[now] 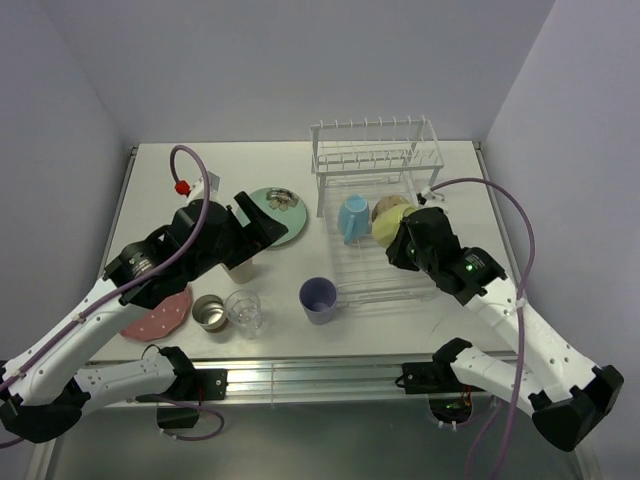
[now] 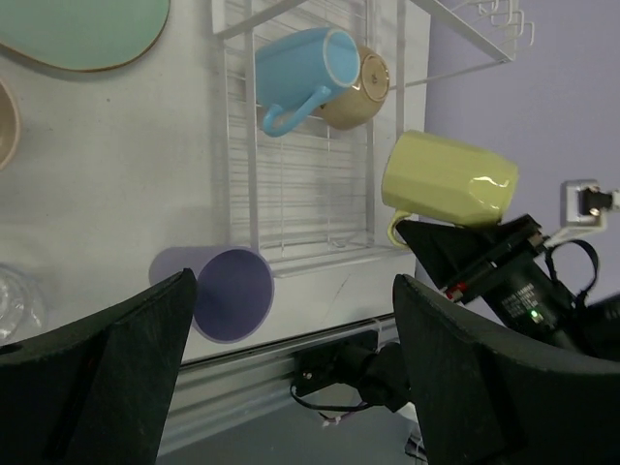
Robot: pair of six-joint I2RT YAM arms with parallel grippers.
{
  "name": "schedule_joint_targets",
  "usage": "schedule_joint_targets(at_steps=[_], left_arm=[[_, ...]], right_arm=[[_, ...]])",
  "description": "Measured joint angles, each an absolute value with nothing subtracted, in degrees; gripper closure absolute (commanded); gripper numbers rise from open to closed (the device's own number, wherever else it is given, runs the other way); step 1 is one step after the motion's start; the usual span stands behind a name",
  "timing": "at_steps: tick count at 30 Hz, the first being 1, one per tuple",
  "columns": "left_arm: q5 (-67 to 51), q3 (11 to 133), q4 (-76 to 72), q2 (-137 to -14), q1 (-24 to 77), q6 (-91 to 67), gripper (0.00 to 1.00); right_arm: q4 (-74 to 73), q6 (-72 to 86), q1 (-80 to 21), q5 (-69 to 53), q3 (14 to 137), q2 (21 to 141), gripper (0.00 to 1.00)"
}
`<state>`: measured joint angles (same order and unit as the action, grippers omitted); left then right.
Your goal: Load the mixed dishes into the dish rack
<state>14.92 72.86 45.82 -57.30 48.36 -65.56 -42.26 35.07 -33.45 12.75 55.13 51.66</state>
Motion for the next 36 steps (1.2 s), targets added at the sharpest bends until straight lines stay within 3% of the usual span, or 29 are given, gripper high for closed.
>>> schedule_joint_targets(at_steps=[13, 30, 36], left_arm=[[15.3, 72.9, 52.4, -56.7, 48.4, -65.6, 0.15], [20.3, 72.6, 64.7, -57.6, 48.3, -67.1, 0.17], [21.8, 70.3, 66.4, -58.4, 48.3, -66.7, 0.17]], right_arm=[[-33.5, 31.9, -26.8, 11.1, 49.3, 62.0, 1.00], [-27.3, 30.5, -26.4, 11.9, 47.1, 71.8, 1.00], [-26.2, 30.3, -26.3, 13.4, 45.7, 72.6, 0.91]])
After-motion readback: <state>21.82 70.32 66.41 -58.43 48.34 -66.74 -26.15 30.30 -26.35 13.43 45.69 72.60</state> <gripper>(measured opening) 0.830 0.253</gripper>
